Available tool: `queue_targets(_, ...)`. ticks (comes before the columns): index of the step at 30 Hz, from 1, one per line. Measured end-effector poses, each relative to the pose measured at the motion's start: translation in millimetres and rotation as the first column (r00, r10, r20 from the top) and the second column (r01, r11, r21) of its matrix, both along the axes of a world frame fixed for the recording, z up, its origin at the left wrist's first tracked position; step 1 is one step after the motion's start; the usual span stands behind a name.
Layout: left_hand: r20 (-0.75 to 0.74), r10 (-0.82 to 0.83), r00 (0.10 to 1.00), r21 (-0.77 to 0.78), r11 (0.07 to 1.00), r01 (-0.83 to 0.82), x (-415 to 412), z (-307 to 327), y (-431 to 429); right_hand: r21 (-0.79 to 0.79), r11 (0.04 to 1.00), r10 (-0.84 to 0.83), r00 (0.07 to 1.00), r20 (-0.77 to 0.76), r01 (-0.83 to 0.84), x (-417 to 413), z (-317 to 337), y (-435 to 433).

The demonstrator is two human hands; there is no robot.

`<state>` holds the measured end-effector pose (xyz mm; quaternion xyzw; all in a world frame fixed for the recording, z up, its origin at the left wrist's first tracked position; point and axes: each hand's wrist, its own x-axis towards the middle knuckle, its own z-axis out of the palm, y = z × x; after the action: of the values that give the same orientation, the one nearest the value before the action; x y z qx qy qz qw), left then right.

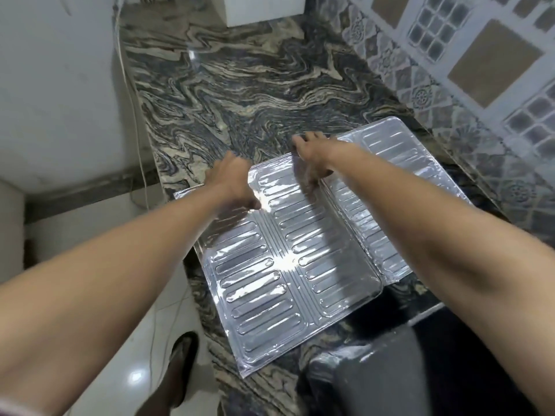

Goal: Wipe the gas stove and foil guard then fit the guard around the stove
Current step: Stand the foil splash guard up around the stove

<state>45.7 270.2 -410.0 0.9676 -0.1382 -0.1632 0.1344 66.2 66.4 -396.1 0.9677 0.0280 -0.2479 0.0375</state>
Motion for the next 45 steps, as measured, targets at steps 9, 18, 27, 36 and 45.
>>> queue_targets(9,0.179,0.061,0.982,-0.250,0.968,-0.014,17,104,-10,0.129,0.991,-0.047,0.973,0.225,0.018,-22,89,-20)
queue_targets(18,0.421,-0.042,0.906,-0.350,0.914,0.205,-4,232,-12,0.154,0.987,-0.111,0.882,0.457,0.044,-76,230,-33)
queue_targets(27,0.445,-0.132,0.886,-0.434,0.833,0.342,-4,262,-41,0.296,0.942,-0.315,0.723,0.615,0.159,-132,260,-59)
queue_targets(36,0.546,-0.107,0.831,-0.405,0.835,0.373,28,232,-103,0.340,0.888,-0.459,0.662,0.593,0.310,-138,234,-82)
queue_targets(45,0.369,0.279,0.887,-0.705,0.706,0.071,28,214,-157,0.436,0.830,-0.554,0.605,0.573,0.348,-119,231,-106)
